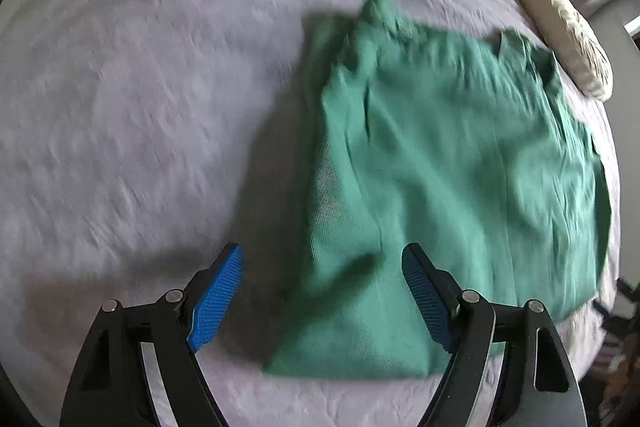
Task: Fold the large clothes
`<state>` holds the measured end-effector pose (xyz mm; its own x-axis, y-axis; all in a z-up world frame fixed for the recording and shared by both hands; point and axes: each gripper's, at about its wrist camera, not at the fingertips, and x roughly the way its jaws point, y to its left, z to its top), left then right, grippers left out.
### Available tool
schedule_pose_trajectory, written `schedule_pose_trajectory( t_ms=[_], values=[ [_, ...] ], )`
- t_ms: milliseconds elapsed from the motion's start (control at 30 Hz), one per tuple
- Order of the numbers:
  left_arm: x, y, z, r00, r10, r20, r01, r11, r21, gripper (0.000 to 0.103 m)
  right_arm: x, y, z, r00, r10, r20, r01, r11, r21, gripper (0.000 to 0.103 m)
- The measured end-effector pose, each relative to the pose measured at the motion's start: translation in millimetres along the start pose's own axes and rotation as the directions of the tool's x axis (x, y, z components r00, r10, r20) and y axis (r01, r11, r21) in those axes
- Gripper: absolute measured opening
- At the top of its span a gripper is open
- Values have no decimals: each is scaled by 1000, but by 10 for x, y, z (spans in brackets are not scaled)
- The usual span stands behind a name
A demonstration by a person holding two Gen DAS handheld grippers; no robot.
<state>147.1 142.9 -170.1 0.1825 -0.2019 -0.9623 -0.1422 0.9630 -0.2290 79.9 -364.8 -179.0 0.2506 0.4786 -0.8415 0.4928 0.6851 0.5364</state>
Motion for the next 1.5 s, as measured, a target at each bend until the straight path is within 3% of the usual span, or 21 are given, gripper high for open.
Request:
schedule_pose_trajectory(
  t_ms=[100, 167, 233, 267, 300, 333, 433, 533, 633, 733, 867, 967, 1133, 1333, 1500],
  values=[
    [83, 1, -127, 999, -21, -40, 21, 1000, -12, 82, 49, -277, -146, 998, -59, 30, 56, 992, 114, 80],
    [127, 19, -167, 998, -40, -49, 39, 999, -25, 82, 22, -406, -117, 995, -53, 81, 38, 983, 179, 80],
    [162, 7, -169, 997, -47, -57, 45, 998, -35, 54, 5, -520, 19, 988, -26, 149, -11, 970, 241, 75],
    [162, -5, -169, 997, -37, -67, 35, 999, -31, 30, 12, -520, 92, 986, -20, 164, -21, 970, 243, 42],
    [126, -13, -175, 997, -40, -66, 39, 999, -27, 25, 25, -466, 192, 987, -54, 153, 18, 974, 225, 20],
    [46, -25, -201, 997, -57, -44, 57, 998, -12, 22, 6, -410, 235, 986, -84, 141, 56, 979, 197, 7],
    [-108, -24, -365, 999, -51, -2, 52, 998, 38, 18, -124, -83, 227, 965, -215, 149, 218, 976, -5, 6],
    [10, 117, -518, 997, -62, -37, 63, 998, 9, 11, -82, -172, 165, 949, -285, 133, 295, 954, -54, 6],
    [159, 181, -649, 996, -72, -47, 72, 997, -5, 11, 162, -426, 172, 952, -295, 76, 297, 955, -19, 7],
    [75, 228, -721, 997, -67, -35, 67, 998, -13, 13, 210, -379, 179, 952, -297, 80, 300, 953, -38, 7],
    [-168, 401, -788, 999, -14, -32, 13, 1000, -20, 18, 9, -426, 101, 960, -276, 53, 277, 961, -21, 8],
    [-464, 502, -808, 1000, 22, 12, -22, 1000, -17, 18, -288, -447, -17, 957, -278, 82, 279, 960, -1, 10],
    [-591, 304, -435, 995, 13, 98, -14, 1000, 8, 18, -581, -32, -4, 943, -244, 224, 277, 953, -125, 12],
    [-243, -173, 220, 989, 46, 143, -49, 999, 16, 18, -86, 565, 541, 942, -238, 238, 299, 917, -264, 12],
    [266, -323, 528, 989, 100, 108, -99, 995, -14, 18, 144, 441, 916, 919, -309, 243, 368, 895, -251, 12]
  ],
)
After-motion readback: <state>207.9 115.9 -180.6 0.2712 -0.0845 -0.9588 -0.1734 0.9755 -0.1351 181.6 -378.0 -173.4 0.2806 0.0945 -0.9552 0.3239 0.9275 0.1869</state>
